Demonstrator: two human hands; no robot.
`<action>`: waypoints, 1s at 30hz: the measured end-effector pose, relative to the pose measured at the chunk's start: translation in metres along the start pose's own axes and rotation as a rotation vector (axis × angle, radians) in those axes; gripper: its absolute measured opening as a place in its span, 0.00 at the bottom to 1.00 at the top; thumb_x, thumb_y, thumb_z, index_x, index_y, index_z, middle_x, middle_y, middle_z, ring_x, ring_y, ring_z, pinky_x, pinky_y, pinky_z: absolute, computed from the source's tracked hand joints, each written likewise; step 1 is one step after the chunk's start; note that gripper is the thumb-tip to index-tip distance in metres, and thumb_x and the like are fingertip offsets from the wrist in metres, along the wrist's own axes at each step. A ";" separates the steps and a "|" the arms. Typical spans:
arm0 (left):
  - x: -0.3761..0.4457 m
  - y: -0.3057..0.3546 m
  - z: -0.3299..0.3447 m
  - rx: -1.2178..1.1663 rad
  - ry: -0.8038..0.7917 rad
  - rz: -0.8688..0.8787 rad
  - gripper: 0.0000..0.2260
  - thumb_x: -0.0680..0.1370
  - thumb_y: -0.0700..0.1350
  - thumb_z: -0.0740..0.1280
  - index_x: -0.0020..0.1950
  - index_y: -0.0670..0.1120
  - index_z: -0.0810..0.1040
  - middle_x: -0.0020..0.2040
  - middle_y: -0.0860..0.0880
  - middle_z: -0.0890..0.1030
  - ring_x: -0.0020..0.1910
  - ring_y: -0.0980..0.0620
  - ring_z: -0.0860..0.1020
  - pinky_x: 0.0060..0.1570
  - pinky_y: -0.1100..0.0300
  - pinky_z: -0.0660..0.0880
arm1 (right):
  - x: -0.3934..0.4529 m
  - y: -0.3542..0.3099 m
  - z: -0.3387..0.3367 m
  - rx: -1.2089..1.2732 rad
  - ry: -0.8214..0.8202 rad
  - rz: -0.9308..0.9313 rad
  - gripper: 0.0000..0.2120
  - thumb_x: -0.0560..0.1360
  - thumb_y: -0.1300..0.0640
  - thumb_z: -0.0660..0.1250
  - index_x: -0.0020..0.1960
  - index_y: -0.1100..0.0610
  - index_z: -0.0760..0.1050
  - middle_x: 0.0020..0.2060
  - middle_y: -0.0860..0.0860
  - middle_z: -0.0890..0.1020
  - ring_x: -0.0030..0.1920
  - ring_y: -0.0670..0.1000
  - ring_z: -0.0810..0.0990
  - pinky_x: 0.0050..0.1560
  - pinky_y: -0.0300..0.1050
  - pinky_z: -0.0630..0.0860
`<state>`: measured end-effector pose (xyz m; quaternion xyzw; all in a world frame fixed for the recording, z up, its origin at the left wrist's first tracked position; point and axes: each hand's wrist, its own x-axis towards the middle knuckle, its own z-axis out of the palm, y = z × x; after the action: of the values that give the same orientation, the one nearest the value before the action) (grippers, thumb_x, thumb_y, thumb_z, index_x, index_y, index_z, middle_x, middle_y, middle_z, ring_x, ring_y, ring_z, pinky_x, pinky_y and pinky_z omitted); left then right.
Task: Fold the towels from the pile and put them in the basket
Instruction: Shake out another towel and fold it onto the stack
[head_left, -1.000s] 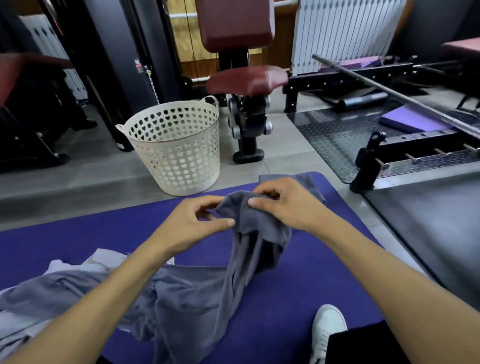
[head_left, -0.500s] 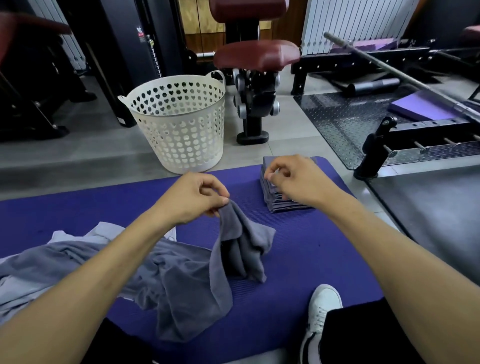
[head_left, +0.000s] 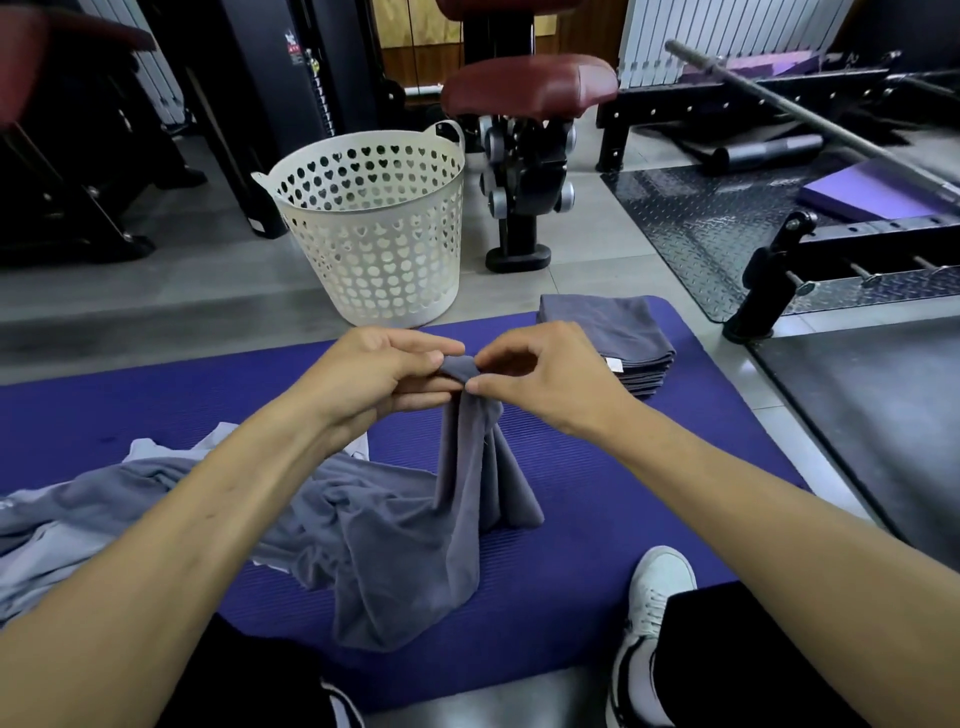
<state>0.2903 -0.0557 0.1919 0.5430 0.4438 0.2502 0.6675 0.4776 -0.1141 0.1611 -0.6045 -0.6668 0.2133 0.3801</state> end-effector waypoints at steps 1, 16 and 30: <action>-0.002 0.001 -0.001 -0.002 -0.025 -0.009 0.12 0.79 0.30 0.61 0.56 0.39 0.81 0.48 0.41 0.86 0.47 0.48 0.85 0.46 0.61 0.82 | 0.000 -0.001 0.000 -0.027 0.001 -0.012 0.09 0.71 0.53 0.76 0.49 0.55 0.85 0.42 0.47 0.86 0.44 0.41 0.83 0.52 0.44 0.80; -0.002 -0.007 -0.007 0.473 -0.058 0.250 0.10 0.74 0.35 0.73 0.52 0.46 0.85 0.45 0.48 0.86 0.44 0.57 0.81 0.44 0.70 0.76 | 0.001 -0.007 -0.001 -0.027 -0.101 -0.005 0.02 0.70 0.57 0.69 0.41 0.55 0.80 0.35 0.49 0.84 0.39 0.50 0.82 0.44 0.52 0.80; 0.056 -0.035 -0.012 0.581 0.027 0.257 0.04 0.79 0.41 0.68 0.45 0.47 0.82 0.32 0.43 0.77 0.35 0.49 0.71 0.42 0.54 0.69 | 0.004 0.033 -0.032 -0.029 0.201 0.229 0.08 0.74 0.63 0.67 0.46 0.51 0.81 0.35 0.50 0.83 0.31 0.41 0.76 0.35 0.36 0.75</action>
<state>0.3020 -0.0140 0.1410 0.7590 0.4333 0.2026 0.4416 0.5232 -0.1099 0.1577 -0.7005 -0.5548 0.1839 0.4094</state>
